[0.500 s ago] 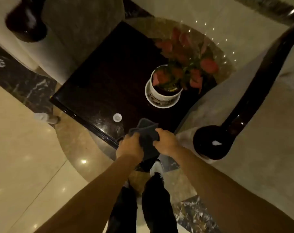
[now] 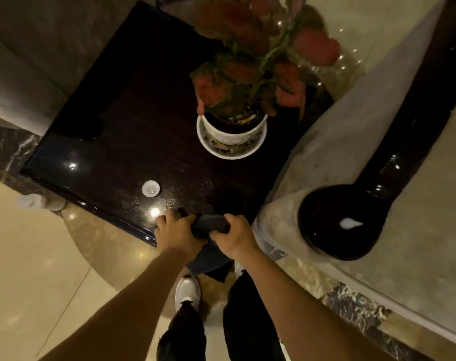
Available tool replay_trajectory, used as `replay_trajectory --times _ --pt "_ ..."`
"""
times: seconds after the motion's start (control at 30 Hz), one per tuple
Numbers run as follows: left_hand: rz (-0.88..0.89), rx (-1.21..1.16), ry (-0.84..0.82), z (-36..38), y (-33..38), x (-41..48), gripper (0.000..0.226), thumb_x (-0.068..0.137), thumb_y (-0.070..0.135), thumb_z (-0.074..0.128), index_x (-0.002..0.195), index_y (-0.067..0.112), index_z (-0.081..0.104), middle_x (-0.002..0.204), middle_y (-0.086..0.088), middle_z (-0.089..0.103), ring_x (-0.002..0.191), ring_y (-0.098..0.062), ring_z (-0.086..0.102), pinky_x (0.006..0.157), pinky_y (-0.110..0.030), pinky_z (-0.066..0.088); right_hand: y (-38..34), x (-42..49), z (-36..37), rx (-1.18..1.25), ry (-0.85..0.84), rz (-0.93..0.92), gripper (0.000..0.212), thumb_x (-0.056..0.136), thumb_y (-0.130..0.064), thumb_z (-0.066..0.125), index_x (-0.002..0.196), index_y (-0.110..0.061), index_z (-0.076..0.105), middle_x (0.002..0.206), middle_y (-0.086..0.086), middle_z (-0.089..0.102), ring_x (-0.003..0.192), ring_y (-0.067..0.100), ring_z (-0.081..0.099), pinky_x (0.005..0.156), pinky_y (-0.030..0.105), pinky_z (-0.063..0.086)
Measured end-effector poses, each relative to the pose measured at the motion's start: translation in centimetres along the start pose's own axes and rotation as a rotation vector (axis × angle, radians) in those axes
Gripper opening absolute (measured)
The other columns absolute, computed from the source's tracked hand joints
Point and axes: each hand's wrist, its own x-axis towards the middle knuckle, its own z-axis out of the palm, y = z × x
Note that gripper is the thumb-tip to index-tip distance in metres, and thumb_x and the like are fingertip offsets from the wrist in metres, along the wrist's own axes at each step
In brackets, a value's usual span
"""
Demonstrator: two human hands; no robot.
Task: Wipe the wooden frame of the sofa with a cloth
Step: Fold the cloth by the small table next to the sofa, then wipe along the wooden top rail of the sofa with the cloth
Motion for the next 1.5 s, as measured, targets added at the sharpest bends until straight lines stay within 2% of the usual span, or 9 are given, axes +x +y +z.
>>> replay_trajectory --times 0.2,0.4,0.63,0.8,0.9,1.0,1.2,1.4,1.5 --pt "0.286 -0.550 -0.319 -5.4 2.2 -4.5 0.027 0.067 -0.003 0.080 0.085 0.000 0.060 0.086 -0.025 0.065 0.085 -0.039 0.063 0.077 -0.052 0.052 0.3 -10.1 -5.9 0.274 0.085 -0.067 0.026 0.095 -0.020 0.063 0.118 -0.016 0.051 0.116 0.005 0.063 0.110 0.026 0.061 0.093 0.040 0.050" --pt "0.435 -0.792 -0.408 -11.4 11.6 -11.5 0.038 0.059 0.013 0.090 0.083 0.031 0.068 0.083 0.003 0.073 0.079 -0.014 0.071 0.061 -0.024 0.056 0.0 -22.1 -14.8 0.324 0.591 -0.213 0.037 0.091 -0.013 0.066 0.118 -0.031 0.048 0.104 -0.013 0.063 0.092 -0.008 0.059 0.082 0.013 0.049" --pt "0.679 -0.525 -0.023 -10.6 18.2 -10.6 0.043 0.072 0.009 0.077 0.110 0.022 0.061 0.101 0.004 0.066 0.100 -0.017 0.063 0.087 -0.034 0.053 -1.0 -17.2 -17.7 -0.356 0.823 -0.215 0.075 0.091 -0.033 0.062 0.155 -0.027 0.023 0.161 0.021 0.017 0.147 0.042 0.015 0.118 0.056 0.023" --pt "0.660 -0.722 0.020 -7.2 13.8 -9.2 0.080 0.071 0.015 0.083 0.142 0.023 0.046 0.128 0.017 0.055 0.117 0.006 0.052 0.098 -0.016 0.047 1.2 -11.7 -16.0 -0.650 0.725 -0.467 0.064 0.101 -0.046 0.028 0.156 -0.016 0.020 0.166 0.006 0.018 0.154 0.024 0.003 0.122 0.055 0.007" --pt "0.690 -0.721 -0.230 -4.8 12.7 -9.8 0.103 0.063 0.021 0.089 0.148 0.034 0.031 0.133 0.022 0.054 0.123 0.005 0.051 0.102 -0.026 0.046 2.3 -11.2 -15.3 -0.472 0.890 -0.302 0.067 0.102 -0.048 0.024 0.157 -0.012 0.013 0.167 0.007 0.010 0.154 0.026 -0.003 0.123 0.050 0.001" --pt "0.573 -0.752 -0.181 -2.7 13.8 -10.7 0.063 0.075 0.026 0.080 0.116 0.062 0.048 0.095 0.030 0.068 0.097 0.002 0.065 0.079 -0.013 0.054 2.1 -12.1 -11.8 -0.402 0.930 -0.208 0.063 0.103 -0.046 0.020 0.156 -0.011 0.015 0.166 0.012 0.012 0.153 0.033 -0.001 0.123 0.051 0.004" --pt "0.499 -0.848 -0.074 -0.7 14.9 -10.6 0.093 0.063 0.019 0.090 0.141 0.038 0.043 0.128 0.022 0.059 0.118 0.010 0.052 0.092 -0.010 0.046 0.7 -9.7 -18.4 -0.489 0.942 -0.248 0.064 0.103 -0.046 0.026 0.158 -0.015 0.011 0.167 0.012 0.003 0.152 0.037 -0.002 0.122 0.057 0.008" --pt "0.701 -0.780 -0.056 -0.2 14.5 -9.9 0.027 0.099 0.020 0.046 0.115 0.009 0.064 0.094 -0.003 0.076 0.099 -0.023 0.071 0.068 -0.028 0.058 0.7 -11.1 -12.1 -0.298 0.942 -0.090 0.071 0.099 -0.058 0.022 0.157 -0.017 0.014 0.164 0.023 0.009 0.146 0.053 0.010 0.117 0.065 0.021" --pt "0.598 -0.645 0.013 0.2 15.1 -9.9 0.088 0.060 0.032 0.087 0.138 0.029 0.045 0.119 0.021 0.060 0.118 0.004 0.055 0.083 -0.010 0.048 -0.3 -7.5 -19.1 -0.447 1.014 -0.177 0.075 0.096 -0.051 0.037 0.157 -0.020 0.008 0.164 0.025 0.002 0.144 0.056 0.013 0.115 0.064 0.024"
